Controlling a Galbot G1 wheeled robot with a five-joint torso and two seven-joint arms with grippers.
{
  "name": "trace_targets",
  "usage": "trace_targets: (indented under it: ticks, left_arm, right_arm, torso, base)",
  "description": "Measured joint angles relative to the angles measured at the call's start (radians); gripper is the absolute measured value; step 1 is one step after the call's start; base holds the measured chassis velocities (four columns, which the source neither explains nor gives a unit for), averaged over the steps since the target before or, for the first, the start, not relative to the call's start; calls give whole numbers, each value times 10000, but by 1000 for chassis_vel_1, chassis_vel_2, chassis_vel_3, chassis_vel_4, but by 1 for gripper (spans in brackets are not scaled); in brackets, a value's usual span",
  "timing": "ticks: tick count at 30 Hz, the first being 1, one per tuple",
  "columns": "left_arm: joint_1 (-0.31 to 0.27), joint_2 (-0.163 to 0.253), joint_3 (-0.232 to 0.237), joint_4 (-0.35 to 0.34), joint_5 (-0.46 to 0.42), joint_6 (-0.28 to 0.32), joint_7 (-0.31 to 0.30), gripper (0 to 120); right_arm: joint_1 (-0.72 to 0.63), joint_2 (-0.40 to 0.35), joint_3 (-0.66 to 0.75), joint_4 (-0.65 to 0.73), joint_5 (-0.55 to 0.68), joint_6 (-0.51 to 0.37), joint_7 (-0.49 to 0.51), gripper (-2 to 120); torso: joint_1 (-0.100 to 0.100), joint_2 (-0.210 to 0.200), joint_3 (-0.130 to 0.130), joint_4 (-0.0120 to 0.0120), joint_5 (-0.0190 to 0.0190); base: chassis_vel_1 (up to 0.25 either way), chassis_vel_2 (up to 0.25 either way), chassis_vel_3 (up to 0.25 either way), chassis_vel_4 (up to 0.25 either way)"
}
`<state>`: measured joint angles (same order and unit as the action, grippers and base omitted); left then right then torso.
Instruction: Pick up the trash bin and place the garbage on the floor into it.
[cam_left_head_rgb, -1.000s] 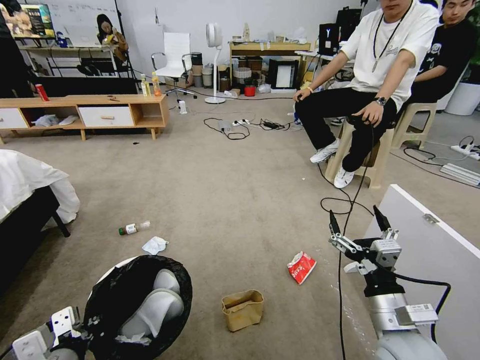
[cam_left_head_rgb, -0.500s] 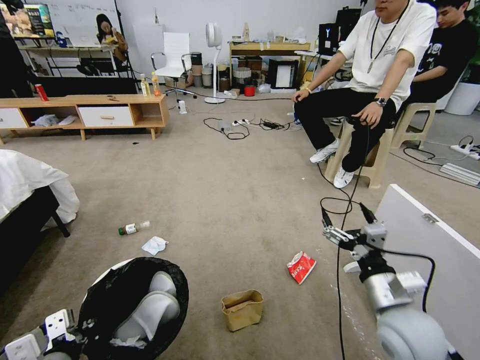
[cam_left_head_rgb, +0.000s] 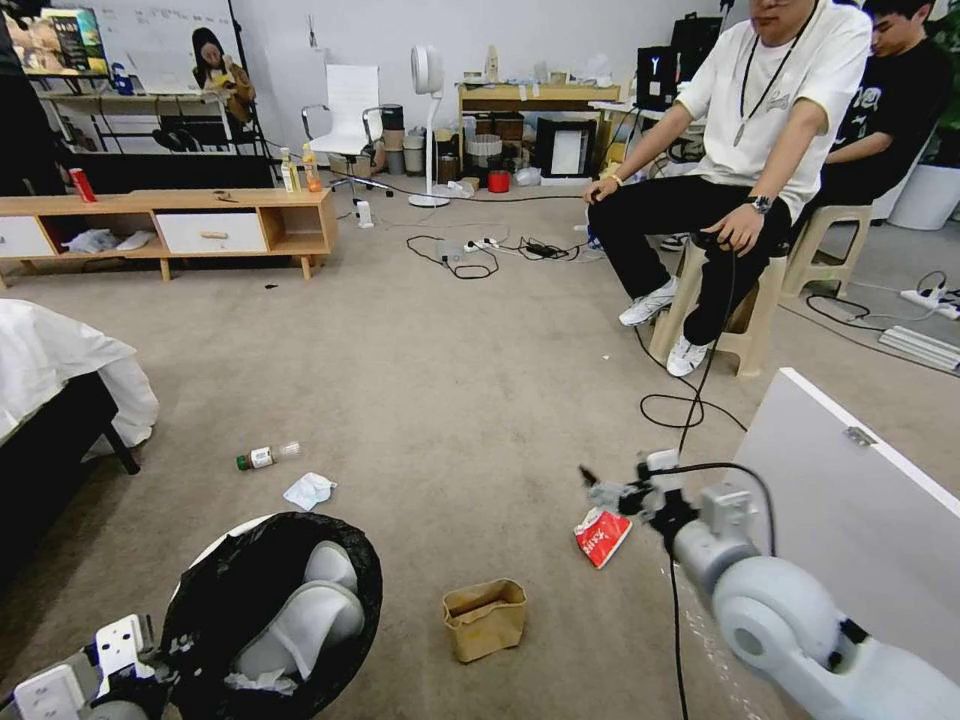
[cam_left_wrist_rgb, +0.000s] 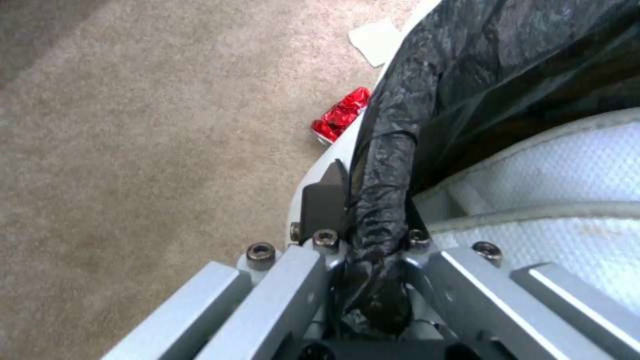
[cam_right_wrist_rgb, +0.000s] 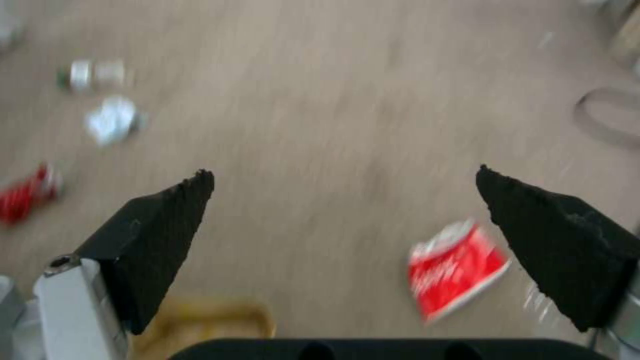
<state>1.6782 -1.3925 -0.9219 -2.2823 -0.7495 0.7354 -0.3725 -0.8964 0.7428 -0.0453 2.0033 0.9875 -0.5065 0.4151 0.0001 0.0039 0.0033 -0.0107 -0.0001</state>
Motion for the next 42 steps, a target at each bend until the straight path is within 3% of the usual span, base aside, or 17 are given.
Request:
trace_targets:
  ticks: [4, 8, 18, 27, 42]
  left_arm:
    - [-17, 4, 0, 26, 0, 0, 8, 1]
    - [-71, 94, 55, 204, -1, 0, 101, 1]
    - [-144, 36, 98, 261, 18, 0, 128, 1]
    - [-92, -86, 31, 256, 57, 0, 149, 1]
    - [-202, -194, 16, 387, 92, 0, 166, 1]
  right_arm:
    - [336, 0, -467, -193, 233, -306, 3, 100]
    - [1327, 146, -2143, -1029, 499, -1301, -299, 100]
    - [2057, 606, -3770, -1912, -1, -1417, -915, 100]
    - [2971, 1433, -5365, -3175, -846, -799, -1611, 100]
    - [3615, 2283, -6766, -5446, -1744, 297, -2400, 100]
  torso:
    - [0, 0, 0, 1, 0]
    - [0, 0, 0, 0, 0]
    - [0, 0, 0, -2, -1]
    - [0, 0, -1, 2, -1]
    - [0, 1, -1, -2, 0]
  base:
    - [0, 0, 0, 0]
    - [0, 0, 0, 0]
    - [0, 0, 0, 0]
    - [0, 0, 0, 0]
    - [0, 0, 0, 0]
